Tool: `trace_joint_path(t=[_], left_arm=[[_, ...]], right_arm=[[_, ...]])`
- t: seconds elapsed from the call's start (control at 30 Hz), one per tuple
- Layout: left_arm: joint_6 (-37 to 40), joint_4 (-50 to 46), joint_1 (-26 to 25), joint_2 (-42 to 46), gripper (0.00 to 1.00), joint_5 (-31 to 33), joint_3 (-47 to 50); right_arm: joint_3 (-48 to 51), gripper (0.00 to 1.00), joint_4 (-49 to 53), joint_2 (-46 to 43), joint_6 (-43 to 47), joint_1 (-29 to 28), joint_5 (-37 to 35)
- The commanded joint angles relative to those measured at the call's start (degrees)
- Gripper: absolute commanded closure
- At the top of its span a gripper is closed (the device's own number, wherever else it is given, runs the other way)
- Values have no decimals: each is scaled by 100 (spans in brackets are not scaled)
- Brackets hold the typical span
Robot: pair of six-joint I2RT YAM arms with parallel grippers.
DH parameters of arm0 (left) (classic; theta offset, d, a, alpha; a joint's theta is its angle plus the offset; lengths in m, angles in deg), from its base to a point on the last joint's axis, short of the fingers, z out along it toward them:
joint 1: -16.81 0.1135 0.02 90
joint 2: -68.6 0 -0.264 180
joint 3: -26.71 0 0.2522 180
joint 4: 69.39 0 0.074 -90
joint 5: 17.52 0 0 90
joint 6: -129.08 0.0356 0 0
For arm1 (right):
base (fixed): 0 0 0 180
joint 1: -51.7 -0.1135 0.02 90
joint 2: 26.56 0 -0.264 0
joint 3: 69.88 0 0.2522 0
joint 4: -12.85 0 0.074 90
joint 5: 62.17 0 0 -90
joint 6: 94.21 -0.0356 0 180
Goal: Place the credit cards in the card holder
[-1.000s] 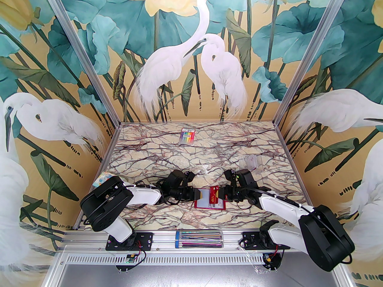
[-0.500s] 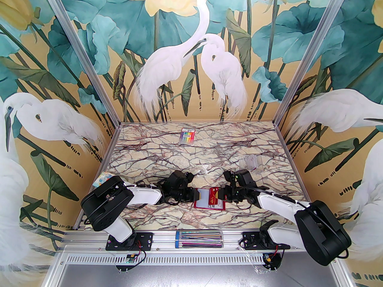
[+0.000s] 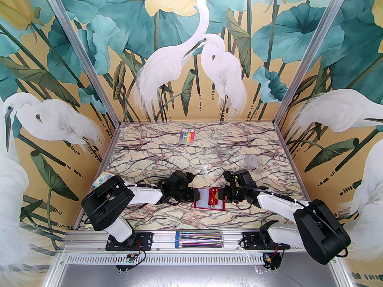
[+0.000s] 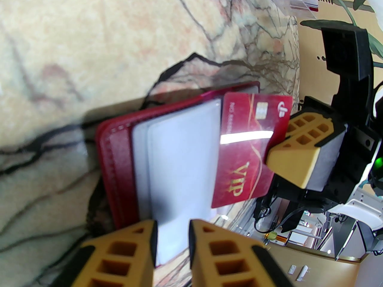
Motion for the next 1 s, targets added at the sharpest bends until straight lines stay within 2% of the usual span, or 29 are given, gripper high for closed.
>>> trace_joint_path(t=[0.0,0.97], left_arm=[[85,-168,-65,-144,76,130,-81],[85,-171,-91,-137,76,148,-42]], right_arm=[[-12,100,27,91,46,22,64],[-125,100,20,385,26,-208,14]])
